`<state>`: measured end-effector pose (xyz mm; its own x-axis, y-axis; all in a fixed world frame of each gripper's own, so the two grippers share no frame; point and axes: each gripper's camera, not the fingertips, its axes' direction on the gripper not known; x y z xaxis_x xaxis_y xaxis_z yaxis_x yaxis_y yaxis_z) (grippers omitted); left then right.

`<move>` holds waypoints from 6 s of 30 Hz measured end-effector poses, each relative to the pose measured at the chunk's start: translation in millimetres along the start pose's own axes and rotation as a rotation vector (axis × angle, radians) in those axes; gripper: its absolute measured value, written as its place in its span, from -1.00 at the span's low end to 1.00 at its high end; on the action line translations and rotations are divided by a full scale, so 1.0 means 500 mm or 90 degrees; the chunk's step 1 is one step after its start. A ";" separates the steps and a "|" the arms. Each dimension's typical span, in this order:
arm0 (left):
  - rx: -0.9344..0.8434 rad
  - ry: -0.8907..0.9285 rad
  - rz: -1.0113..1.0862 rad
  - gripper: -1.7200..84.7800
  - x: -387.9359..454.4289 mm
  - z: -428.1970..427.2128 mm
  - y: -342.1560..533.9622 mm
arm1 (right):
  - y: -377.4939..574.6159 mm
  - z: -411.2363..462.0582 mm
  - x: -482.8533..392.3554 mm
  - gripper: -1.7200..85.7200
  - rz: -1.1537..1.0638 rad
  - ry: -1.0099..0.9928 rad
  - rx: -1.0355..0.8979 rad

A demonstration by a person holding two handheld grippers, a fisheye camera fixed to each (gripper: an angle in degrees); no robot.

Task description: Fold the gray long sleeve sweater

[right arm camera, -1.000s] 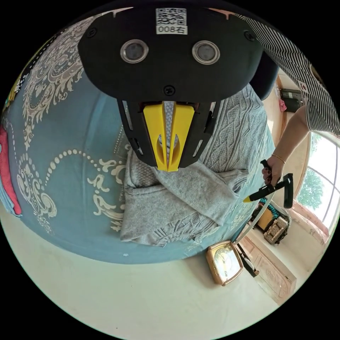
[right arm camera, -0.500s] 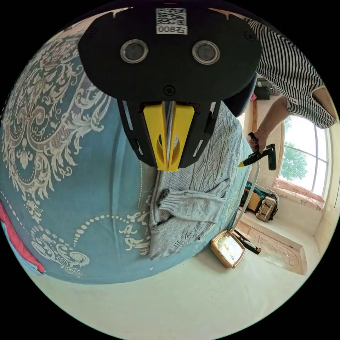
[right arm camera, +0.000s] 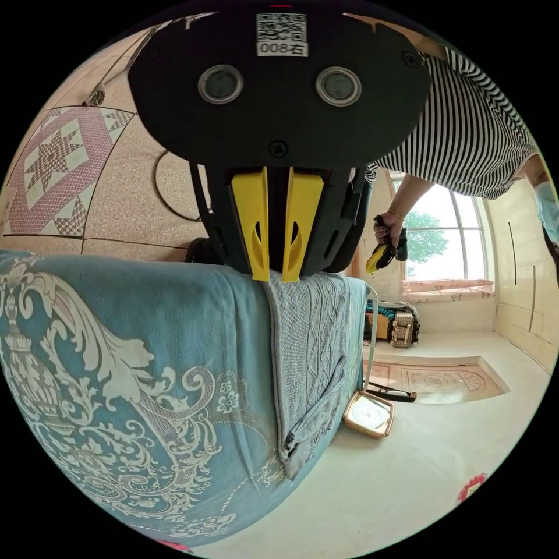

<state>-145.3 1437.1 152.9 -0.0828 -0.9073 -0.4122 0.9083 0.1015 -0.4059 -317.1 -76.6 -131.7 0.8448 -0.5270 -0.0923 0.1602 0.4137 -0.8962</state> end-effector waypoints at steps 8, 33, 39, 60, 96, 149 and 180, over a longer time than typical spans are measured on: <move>0.058 0.146 -0.041 -0.88 -0.035 -0.159 0.208 | 0.108 0.044 -0.026 -0.82 -0.046 0.058 -0.031; 0.007 0.101 -0.077 -0.88 0.049 -0.348 0.498 | 0.094 0.288 -0.101 -0.76 -0.080 0.197 -0.065; -0.006 0.100 -0.080 -0.88 0.078 -0.340 0.522 | 0.087 0.326 -0.129 -0.84 -0.086 0.196 -0.088; 0.065 0.177 -0.006 -0.80 0.099 -0.386 0.649 | 0.119 0.027 -0.629 -0.93 -0.395 -0.158 -0.067; -0.042 0.345 -0.112 -0.65 0.051 0.010 0.612 | -0.013 -0.028 -0.982 -0.93 -0.379 -0.294 -0.014; 0.008 0.328 0.119 -0.93 0.357 -0.768 0.604 | 0.436 -0.170 -0.452 -0.95 -0.167 -0.178 0.063; 0.018 0.365 0.098 -0.93 0.235 -0.806 0.505 | 0.587 -0.248 -0.220 -0.95 -0.121 -0.265 0.070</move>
<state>-91.3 1520.5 -326.8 -0.1502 -0.5173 -0.8425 0.9375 0.1961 -0.2875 -426.3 11.0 -438.4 0.9246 -0.2682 0.2704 0.3657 0.4268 -0.8271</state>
